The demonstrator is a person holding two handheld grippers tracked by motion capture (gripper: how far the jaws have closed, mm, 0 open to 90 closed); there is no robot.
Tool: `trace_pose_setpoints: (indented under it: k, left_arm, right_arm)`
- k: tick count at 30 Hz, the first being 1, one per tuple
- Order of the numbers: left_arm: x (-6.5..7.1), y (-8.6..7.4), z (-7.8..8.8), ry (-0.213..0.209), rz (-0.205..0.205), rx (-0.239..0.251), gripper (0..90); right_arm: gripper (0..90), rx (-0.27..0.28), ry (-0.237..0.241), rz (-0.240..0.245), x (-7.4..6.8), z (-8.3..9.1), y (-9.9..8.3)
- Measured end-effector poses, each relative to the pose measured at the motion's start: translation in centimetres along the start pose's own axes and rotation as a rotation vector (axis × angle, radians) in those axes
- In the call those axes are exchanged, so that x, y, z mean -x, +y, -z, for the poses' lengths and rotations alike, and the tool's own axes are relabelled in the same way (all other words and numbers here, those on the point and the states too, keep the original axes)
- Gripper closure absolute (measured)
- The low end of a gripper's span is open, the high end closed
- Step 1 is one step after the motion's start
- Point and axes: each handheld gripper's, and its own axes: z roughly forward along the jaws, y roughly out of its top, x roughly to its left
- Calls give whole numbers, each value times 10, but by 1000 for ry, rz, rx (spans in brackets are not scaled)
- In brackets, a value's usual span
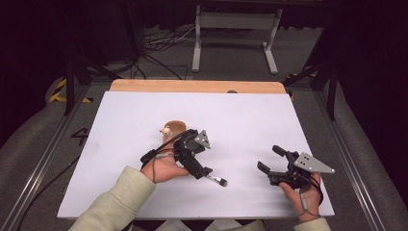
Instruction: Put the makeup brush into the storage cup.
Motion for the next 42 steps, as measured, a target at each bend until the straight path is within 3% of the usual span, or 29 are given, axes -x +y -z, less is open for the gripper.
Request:
trace_pose_setpoints:
  k: [11, 15, 24, 33, 42]
  left_arm:
    - [-6, 4, -7, -18, 4, -87, 60]
    - [-6, 5, -11, -18, -39, -127, 66]
    - [0, 7, -21, -16, -92, -194, 74]
    - [2, 8, -32, -20, -118, -233, 103]
    - [2, 6, -47, -40, -130, -272, 187]
  right_arm:
    - [135, 2, 16, 0, 0, -2, 1]
    - [139, 5, 13, -6, 2, 0, 1]
    - [162, 2, 30, -10, 2, 3, 0]
    - [167, -2, 26, -13, 1, 6, -2]
    - [173, 7, 23, -22, -1, 11, -2]
